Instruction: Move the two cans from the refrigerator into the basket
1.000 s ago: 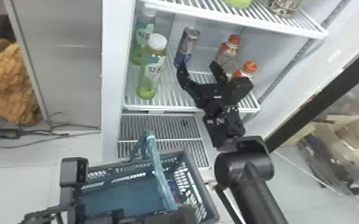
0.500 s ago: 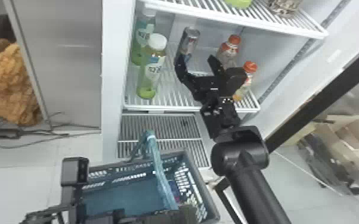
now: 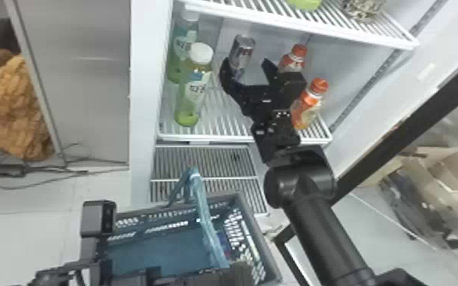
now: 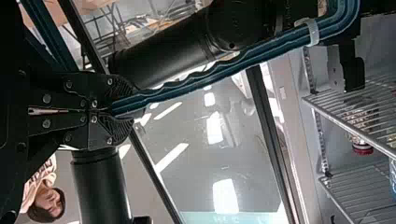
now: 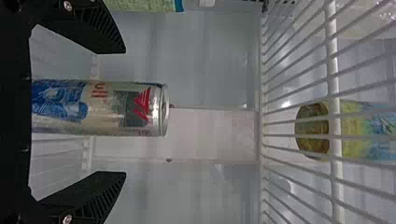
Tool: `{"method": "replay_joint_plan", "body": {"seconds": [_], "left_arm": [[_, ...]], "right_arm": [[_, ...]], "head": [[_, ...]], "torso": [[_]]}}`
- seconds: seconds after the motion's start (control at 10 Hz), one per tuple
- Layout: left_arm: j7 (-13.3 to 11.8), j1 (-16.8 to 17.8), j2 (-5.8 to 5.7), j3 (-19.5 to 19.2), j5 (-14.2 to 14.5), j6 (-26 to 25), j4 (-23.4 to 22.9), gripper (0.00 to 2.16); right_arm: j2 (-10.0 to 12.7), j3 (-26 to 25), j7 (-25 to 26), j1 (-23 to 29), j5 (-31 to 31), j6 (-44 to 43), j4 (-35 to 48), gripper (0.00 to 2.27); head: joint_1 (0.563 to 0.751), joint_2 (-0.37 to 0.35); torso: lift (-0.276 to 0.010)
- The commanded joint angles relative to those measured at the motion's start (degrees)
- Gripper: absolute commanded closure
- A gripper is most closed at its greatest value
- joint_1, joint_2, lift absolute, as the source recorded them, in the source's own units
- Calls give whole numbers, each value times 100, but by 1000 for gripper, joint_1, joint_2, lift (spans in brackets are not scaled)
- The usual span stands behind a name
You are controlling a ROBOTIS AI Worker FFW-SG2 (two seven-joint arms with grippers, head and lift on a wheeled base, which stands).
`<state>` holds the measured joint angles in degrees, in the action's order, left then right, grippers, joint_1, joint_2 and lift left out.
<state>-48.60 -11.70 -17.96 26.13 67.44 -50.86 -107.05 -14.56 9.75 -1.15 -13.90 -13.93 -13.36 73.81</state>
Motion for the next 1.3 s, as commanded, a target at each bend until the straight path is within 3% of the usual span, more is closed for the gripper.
{"method": "replay_joint_plan", "body": {"seconds": [0.0,0.6,0.7,0.9,1.2], "left_arm": [[0,17,-5,27,20,24,24,1161],[9,59,-23,95,77,122,67,1159],[9,74,-23,107,88,136,67,1159],[9,74,-23,107,100,150,67,1159],[9,74,-32,107,100,150,67,1161]], "right_arm": [[-3,133,71,-144,-1,-1,-188,71],[-20,407,361,-537,-115,112,-652,122],[-29,441,361,-594,-161,224,-723,291],[-38,464,370,-608,-264,252,-737,960],[-38,487,370,-551,-412,126,-582,986]], "head": [[695,-350],[695,-350],[695,-350],[695,-350],[695,-350]], "torso": [[-276],[-276],[-276],[-276],[-276]]}}
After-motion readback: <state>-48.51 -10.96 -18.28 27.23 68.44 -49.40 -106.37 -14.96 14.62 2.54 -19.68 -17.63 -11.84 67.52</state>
